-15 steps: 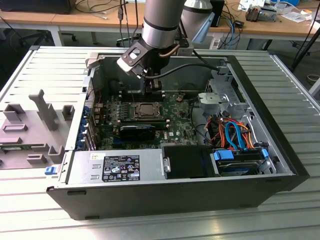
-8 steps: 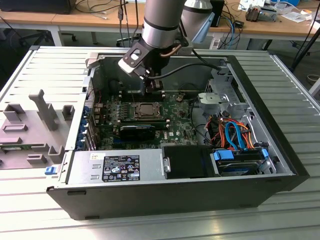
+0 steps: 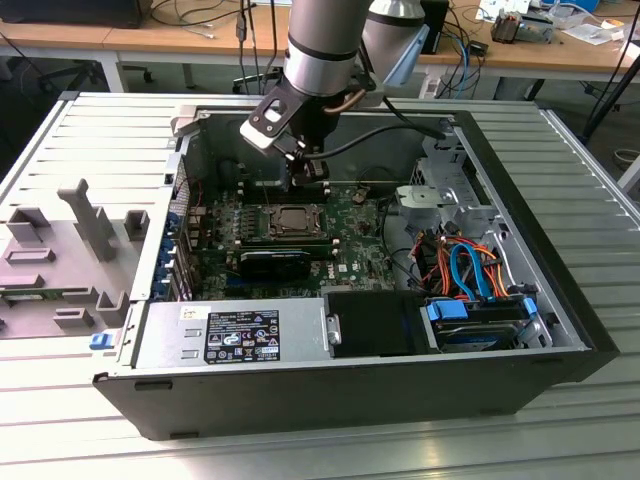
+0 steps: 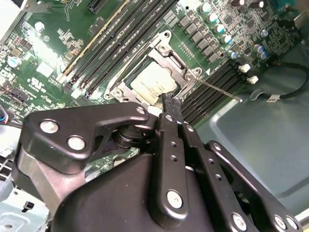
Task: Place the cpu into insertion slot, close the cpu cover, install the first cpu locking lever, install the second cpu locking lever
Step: 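Install the first cpu locking lever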
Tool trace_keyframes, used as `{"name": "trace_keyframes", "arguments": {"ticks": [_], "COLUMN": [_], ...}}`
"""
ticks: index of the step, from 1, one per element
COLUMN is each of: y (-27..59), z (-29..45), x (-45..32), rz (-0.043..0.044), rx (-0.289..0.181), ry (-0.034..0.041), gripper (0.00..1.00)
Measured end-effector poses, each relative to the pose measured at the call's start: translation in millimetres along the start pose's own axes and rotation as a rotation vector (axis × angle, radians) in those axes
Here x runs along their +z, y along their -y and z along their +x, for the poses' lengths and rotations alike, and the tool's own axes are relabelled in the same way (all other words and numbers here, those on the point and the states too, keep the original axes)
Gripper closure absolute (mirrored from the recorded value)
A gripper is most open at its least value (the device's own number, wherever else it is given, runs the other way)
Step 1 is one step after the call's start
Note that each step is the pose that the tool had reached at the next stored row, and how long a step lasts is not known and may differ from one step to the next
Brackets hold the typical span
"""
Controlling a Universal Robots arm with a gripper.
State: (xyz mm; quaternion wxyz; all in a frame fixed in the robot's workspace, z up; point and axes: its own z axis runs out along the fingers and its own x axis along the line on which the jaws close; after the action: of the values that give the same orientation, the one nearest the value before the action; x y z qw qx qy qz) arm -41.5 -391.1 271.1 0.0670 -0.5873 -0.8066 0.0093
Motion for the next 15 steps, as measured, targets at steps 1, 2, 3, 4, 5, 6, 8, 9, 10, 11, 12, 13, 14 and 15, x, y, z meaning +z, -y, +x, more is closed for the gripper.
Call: {"name": "trace_keyframes", "arguments": {"ticks": [1,2,3,4,5,6,8,9,10,11,12,13,14,15], "y": [0.0,0.0,0.0,0.0,0.0,0.0,0.0,0.0,0.0,0.0,0.0,0.0,0.0,0.0], "z": [0.0,0.0,0.0,0.0,0.0,0.0,0.0,0.0,0.0,0.0,0.0,0.0,0.0,0.0], "x": [0.0,0.0,0.0,0.0,0.0,0.0,0.0,0.0,0.0,0.0,0.0,0.0,0.0,0.0], "rz": [0.0007,0.0018,0.0024,0.0035,0.0044,0.0052,0.0062,0.0067,0.0072,0.0076,0.0082,0.0087,0.0094,0.0103], "rx": [-0.007,-0.018,-0.024,-0.035,-0.044,-0.053,-0.063,-0.068,-0.073,-0.078,-0.084,-0.088,-0.095,-0.105], "ry": [0.0006,0.0017,0.0023,0.0033,0.0042,0.0050,0.0060,0.0064,0.0069,0.0074,0.0079,0.0083,0.0090,0.0099], "gripper": [0.89,0.89,0.89,0.89,0.89,0.89,0.89,0.89,0.89,0.89,0.89,0.89,0.89,0.89]}}
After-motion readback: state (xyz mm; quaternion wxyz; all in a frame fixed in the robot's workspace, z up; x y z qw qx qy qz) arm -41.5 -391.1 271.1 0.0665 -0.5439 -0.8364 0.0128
